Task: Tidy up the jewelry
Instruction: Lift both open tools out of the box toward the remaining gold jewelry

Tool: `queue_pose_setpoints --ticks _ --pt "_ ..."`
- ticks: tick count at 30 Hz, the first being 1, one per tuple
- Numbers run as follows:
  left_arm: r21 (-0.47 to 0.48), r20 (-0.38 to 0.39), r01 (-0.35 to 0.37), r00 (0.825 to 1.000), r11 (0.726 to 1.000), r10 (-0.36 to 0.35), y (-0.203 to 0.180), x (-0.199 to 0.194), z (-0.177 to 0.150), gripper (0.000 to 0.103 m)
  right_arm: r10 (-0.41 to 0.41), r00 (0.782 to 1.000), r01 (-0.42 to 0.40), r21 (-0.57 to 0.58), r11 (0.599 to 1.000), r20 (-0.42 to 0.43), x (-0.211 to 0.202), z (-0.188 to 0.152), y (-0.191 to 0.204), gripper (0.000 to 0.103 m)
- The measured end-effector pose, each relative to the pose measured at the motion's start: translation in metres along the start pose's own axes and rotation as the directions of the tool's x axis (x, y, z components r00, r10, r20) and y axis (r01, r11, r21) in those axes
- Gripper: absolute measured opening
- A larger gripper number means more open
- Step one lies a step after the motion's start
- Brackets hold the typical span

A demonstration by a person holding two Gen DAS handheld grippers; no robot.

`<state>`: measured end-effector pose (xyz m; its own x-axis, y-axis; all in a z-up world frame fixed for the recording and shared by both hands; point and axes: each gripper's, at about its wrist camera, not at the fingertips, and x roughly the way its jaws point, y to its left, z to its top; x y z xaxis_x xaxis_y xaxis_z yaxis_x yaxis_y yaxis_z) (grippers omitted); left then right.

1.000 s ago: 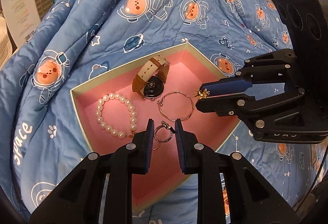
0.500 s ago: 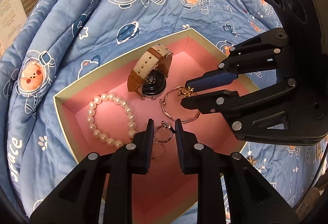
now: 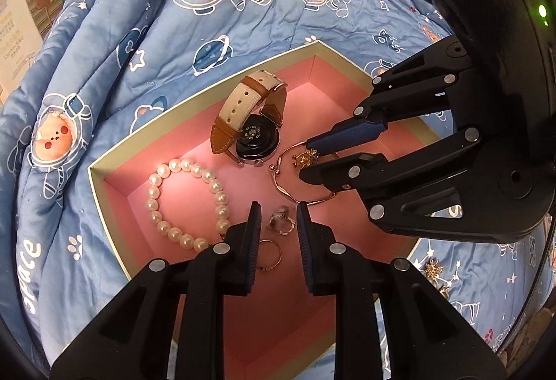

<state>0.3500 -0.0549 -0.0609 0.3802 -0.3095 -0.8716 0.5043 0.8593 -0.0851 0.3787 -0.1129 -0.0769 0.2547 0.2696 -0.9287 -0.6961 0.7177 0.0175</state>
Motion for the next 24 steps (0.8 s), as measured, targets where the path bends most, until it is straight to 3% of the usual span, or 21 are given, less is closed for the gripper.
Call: queue_pose_setpoints --ticks 2,6,8,10,14,17,20,24 --pt "-0.002 0.009 -0.002 1.000 1.000 0.002 0.002 -0.005 -0.001 0.025 -0.002 1.000 0.002 0.000 1.000 0.002 0.001 -0.001 0.001 0.019" --pt "-0.014 0.055 -0.007 0.998 1.000 0.008 0.007 -0.022 -0.003 0.053 0.004 1.000 -0.004 -0.009 1.000 0.017 -0.002 0.000 0.002 0.031" --pt "-0.026 0.078 -0.012 0.997 1.000 0.015 0.011 -0.033 -0.005 0.058 -0.010 0.999 0.010 -0.011 1.000 0.033 -0.007 0.001 0.001 0.040" --pt "-0.053 0.103 -0.017 0.994 0.998 0.022 0.019 -0.043 -0.009 0.069 -0.014 0.999 0.015 -0.006 1.000 0.044 -0.010 0.002 0.000 0.041" --pt "-0.151 0.173 -0.036 0.983 0.988 0.063 0.036 -0.069 -0.024 0.077 -0.019 0.996 0.017 0.023 1.000 0.089 -0.025 -0.001 -0.004 0.044" --pt "-0.208 0.248 -0.078 0.960 0.975 0.129 0.037 -0.092 -0.043 0.088 -0.037 0.988 0.029 0.055 0.998 0.151 -0.041 -0.011 -0.008 0.051" --pt "-0.217 0.286 -0.076 0.948 0.973 0.138 0.028 -0.105 -0.063 0.092 -0.048 0.975 0.027 0.102 0.994 0.218 -0.060 -0.028 -0.011 0.059" --pt "-0.220 0.297 -0.054 0.947 0.974 0.120 0.011 -0.109 -0.086 0.093 -0.065 0.959 0.024 0.151 0.988 0.275 -0.079 -0.055 -0.007 0.061"
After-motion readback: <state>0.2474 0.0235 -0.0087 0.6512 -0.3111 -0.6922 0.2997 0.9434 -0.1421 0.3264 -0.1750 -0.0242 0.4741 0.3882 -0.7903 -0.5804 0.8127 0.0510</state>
